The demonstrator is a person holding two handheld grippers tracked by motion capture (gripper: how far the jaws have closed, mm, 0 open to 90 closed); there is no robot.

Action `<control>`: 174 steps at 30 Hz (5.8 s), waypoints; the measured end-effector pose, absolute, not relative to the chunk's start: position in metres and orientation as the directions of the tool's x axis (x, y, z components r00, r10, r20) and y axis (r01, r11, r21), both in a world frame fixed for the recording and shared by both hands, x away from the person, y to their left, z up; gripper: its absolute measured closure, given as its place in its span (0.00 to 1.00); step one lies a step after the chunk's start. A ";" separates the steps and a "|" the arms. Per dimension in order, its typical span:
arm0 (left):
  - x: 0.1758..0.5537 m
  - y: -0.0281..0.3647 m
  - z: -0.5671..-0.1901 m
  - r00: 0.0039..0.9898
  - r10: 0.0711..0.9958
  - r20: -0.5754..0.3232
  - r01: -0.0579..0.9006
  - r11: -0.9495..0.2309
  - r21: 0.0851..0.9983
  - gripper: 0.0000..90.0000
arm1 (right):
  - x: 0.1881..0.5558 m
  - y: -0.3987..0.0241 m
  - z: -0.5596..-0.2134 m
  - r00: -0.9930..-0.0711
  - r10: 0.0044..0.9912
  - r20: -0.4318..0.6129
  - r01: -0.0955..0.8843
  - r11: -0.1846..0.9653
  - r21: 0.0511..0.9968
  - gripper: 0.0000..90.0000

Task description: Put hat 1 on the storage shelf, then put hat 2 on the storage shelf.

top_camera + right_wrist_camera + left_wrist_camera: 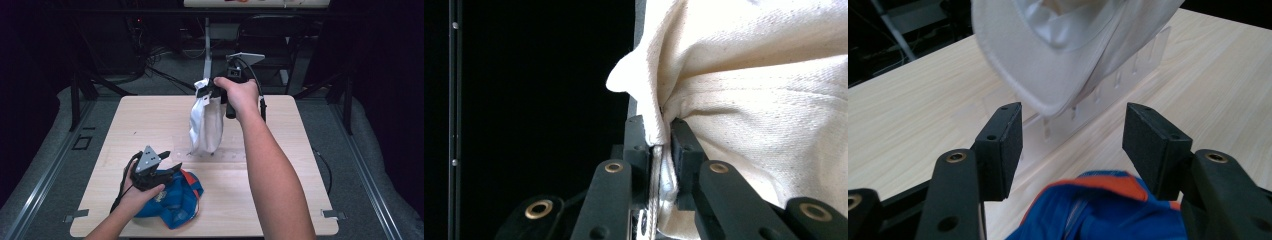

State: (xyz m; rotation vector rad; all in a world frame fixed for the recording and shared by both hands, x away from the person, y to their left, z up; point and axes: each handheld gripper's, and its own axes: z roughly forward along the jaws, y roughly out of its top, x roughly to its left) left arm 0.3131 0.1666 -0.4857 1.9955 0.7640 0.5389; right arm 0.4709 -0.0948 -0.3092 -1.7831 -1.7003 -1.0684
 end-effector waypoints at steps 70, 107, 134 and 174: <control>0.342 0.161 -0.492 0.688 0.716 0.120 0.338 -0.462 0.820 0.93 | 0.422 -0.154 -0.336 -0.169 0.630 0.758 0.939 -0.132 0.319 0.68; 0.317 0.250 -0.509 0.548 0.836 -0.036 0.519 -0.305 0.799 0.55 | 0.328 -0.180 -0.460 -0.325 0.803 0.500 0.858 0.028 0.514 0.64; 0.308 0.281 -0.532 0.494 0.867 -0.066 0.567 -0.264 0.781 0.58 | 0.297 -0.143 -0.511 -0.376 0.750 0.544 0.859 0.062 0.508 0.63; 0.286 0.296 -0.535 0.433 0.900 -0.054 0.585 -0.234 0.777 0.58 | 0.309 -0.076 -0.585 -0.361 0.546 0.756 0.932 0.195 0.305 0.70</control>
